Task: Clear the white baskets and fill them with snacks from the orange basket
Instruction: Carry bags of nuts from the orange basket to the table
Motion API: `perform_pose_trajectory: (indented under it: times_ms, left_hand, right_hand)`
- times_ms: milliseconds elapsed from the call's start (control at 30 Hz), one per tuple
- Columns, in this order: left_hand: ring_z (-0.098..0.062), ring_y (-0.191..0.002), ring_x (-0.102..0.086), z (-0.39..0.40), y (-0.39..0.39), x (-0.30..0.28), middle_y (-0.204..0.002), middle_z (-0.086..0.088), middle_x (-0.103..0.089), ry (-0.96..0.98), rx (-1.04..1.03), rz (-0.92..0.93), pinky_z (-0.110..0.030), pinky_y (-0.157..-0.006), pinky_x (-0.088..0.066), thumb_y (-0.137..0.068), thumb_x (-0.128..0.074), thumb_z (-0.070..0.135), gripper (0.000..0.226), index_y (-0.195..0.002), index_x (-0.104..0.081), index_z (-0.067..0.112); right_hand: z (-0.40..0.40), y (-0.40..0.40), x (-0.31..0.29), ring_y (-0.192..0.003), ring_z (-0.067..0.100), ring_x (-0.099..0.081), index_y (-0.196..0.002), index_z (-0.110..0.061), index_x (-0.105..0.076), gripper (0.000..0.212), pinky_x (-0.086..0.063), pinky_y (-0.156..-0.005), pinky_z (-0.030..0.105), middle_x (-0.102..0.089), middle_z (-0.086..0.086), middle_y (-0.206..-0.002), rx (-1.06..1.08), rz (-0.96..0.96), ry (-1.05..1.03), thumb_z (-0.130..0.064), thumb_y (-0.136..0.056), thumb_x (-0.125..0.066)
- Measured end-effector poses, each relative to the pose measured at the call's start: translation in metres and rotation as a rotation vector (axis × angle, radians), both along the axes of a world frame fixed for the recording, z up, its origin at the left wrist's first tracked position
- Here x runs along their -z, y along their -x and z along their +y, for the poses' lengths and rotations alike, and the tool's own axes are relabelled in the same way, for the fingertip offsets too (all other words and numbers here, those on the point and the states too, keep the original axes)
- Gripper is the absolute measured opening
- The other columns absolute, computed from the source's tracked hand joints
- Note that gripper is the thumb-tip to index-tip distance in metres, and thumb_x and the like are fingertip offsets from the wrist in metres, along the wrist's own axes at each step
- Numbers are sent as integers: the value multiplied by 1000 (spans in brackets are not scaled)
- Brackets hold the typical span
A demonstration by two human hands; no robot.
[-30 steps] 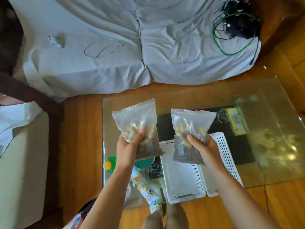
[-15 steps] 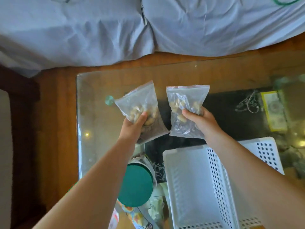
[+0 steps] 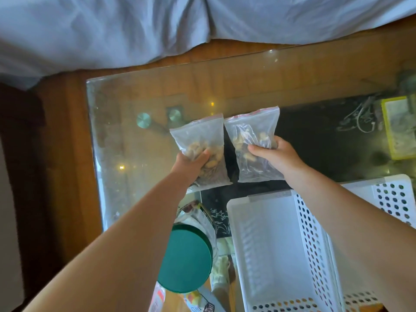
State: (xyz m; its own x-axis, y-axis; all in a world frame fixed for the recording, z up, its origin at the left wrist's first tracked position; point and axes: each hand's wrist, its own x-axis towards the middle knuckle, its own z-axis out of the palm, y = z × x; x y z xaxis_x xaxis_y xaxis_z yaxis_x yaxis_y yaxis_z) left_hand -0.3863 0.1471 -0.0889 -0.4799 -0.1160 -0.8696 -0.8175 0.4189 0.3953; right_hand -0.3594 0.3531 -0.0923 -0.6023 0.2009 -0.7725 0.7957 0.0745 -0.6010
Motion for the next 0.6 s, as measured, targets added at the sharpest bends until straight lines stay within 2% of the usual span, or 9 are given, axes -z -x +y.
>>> perform_pose_trajectory:
  times_ms: [67,200,333,400,467,533,600]
  left_hand:
    - [-32,-114,-55,4,0,-1,-128,-16,-54,-5,9,-21,-42,-98,-45,-83,-60,48,72,-137,-34,7]
    - [-31,-105,-57,11,1,-4,-128,-18,-54,-12,7,-52,-39,-89,-46,-85,-60,43,70,-138,-31,7]
    - [-34,-117,-51,14,-2,-4,-135,-14,-43,99,74,-58,-41,-93,-47,-84,-58,49,73,-139,-28,13]
    - [-33,-117,-48,16,-2,-4,-135,-14,-35,192,144,-79,-39,-87,-49,-84,-55,54,75,-140,-26,15]
    - [-33,-117,-49,17,-1,-3,-136,-14,-38,203,139,-86,-36,-81,-49,-84,-54,54,74,-140,-27,14]
    - [-33,-116,-52,18,-1,-3,-134,-16,-45,184,85,-80,-40,-88,-51,-83,-57,52,73,-138,-30,12]
    - [-30,-103,-58,20,-1,-4,-130,-15,-50,182,50,-68,-40,-81,-53,-83,-59,48,73,-137,-31,9]
  right_hand:
    - [-1,-1,0,-98,18,-62,-110,-23,-58,41,-50,-87,35,-66,-3,-106,-14,3,-37,-33,-74,-75]
    - [-3,-3,-1,-101,21,-61,-112,-18,-60,44,-49,-90,36,-64,4,-112,-56,51,-170,-36,-74,-74]
    - [-2,-4,-1,-102,25,-59,-115,-13,-57,49,-50,-89,38,-58,10,-118,-89,28,-261,-40,-76,-70]
    - [0,-5,-1,-102,25,-59,-114,-13,-56,50,-50,-89,40,-58,9,-117,-97,29,-297,-42,-76,-69]
    - [2,-5,-2,-104,25,-57,-114,-12,-54,53,-50,-87,40,-58,8,-115,-110,27,-335,-45,-75,-69]
    - [5,-5,-3,-106,25,-56,-115,-13,-51,54,-49,-85,38,-57,6,-115,-126,15,-345,-46,-75,-68]
    - [7,-5,-4,-105,24,-56,-117,-13,-50,55,-48,-83,36,-56,7,-118,-139,0,-335,-45,-76,-68]
